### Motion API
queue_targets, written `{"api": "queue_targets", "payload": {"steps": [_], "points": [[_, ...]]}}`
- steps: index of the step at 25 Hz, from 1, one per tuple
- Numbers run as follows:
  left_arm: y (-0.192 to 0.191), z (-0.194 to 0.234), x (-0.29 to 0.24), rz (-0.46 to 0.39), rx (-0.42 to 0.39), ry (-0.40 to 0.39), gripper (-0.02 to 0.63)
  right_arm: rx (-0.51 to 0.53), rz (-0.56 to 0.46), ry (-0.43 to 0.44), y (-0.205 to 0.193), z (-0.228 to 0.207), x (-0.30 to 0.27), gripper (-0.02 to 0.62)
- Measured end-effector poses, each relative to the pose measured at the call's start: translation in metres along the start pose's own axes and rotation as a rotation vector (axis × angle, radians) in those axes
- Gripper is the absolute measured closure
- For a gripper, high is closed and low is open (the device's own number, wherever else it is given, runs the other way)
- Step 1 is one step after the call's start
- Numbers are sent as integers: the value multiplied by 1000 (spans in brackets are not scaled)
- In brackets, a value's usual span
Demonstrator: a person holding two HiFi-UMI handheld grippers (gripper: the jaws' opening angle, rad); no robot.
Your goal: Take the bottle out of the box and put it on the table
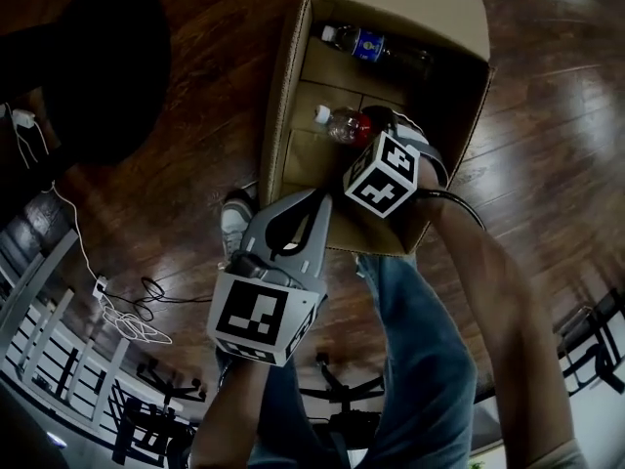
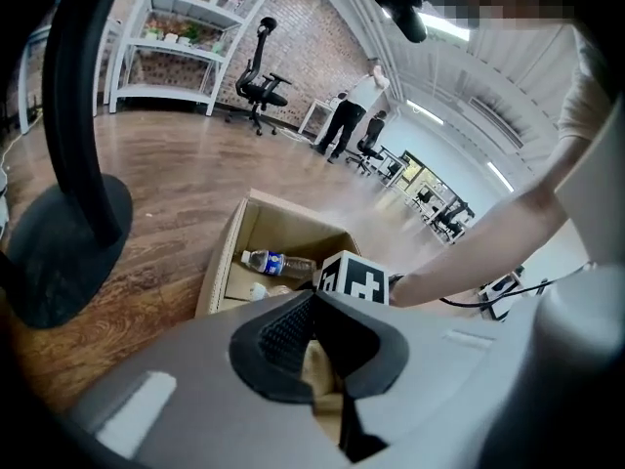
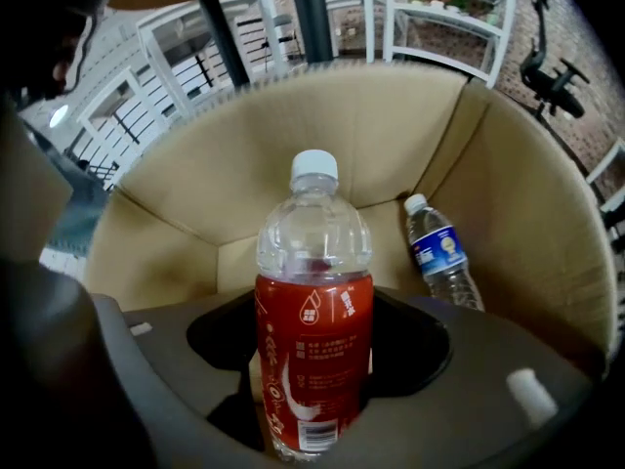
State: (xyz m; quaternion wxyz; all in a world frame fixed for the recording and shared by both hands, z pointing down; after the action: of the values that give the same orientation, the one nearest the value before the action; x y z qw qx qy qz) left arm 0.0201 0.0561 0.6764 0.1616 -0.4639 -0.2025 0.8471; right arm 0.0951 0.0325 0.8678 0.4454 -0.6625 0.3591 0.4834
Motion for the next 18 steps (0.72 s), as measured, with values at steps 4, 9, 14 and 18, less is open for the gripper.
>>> {"api": "queue_targets", "payload": {"steps": [4,9,14,18], "points": [[28,-13,17,-12,-21,17,606,-63,-68,-3,17,-3,51,295],[63,-35,47,-54,-22,39,606,-141,-168,-31,40,-7,120,293],[82,-62,78,-80,-20,45,606,-161,-233,-68,56,-8,189,293],[98,-81,105,-96,-11,50,606,-197,-298,-82,69,-3,240,293]]}}
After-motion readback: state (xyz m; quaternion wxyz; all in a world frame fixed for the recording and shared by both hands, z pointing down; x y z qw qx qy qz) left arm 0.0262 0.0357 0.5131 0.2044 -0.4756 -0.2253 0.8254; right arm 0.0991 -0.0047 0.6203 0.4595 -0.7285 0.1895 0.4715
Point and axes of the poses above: the fingertips, and each gripper's own axes: x backward along the fingers, z to its left, y out of its top, the point moved 3 cm from there along x, backward along the fingers, and after that the axes turned 4 degrees about x, right-handed, at the moved point
